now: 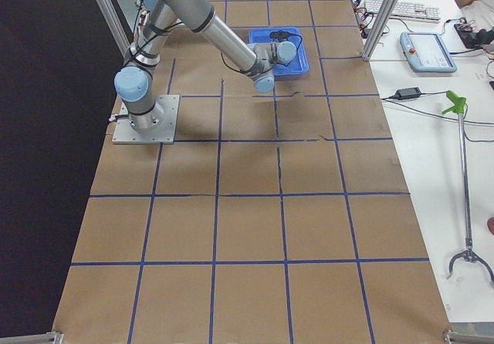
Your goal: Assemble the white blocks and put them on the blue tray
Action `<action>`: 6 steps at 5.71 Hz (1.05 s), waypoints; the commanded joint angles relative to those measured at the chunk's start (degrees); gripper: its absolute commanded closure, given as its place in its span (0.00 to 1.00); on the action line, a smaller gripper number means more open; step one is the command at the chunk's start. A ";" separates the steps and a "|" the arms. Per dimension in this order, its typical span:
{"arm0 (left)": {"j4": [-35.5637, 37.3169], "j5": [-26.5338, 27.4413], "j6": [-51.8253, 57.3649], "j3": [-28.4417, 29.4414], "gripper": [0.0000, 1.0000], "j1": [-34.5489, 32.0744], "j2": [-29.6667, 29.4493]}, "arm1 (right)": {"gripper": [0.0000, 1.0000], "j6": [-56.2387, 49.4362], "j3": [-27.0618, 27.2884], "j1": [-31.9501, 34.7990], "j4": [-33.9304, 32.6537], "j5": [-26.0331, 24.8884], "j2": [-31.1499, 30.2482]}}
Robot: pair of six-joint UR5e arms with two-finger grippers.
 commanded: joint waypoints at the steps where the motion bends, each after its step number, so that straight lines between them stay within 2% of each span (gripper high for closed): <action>1: -0.02 0.00 0.09 -0.17 0.01 0.00 0.22 | 0.00 10.57 -4.07 -0.03 1.10 -8.83 -4.50; 2: -0.02 0.00 0.00 -0.17 0.01 0.00 0.22 | 0.00 15.85 -4.97 -0.20 2.85 -14.39 -7.49; 4: -0.11 0.00 0.09 -0.26 0.01 0.00 0.22 | 0.00 27.36 -5.16 -0.55 12.06 -25.55 -15.65; 5: -0.11 0.00 0.09 -0.26 0.01 -0.09 0.22 | 0.00 32.29 -5.24 -0.73 13.75 -27.70 -17.52; 6: -0.11 0.00 0.09 -0.26 0.01 -0.09 0.22 | 0.00 35.47 -5.68 -0.64 15.94 -33.37 -19.71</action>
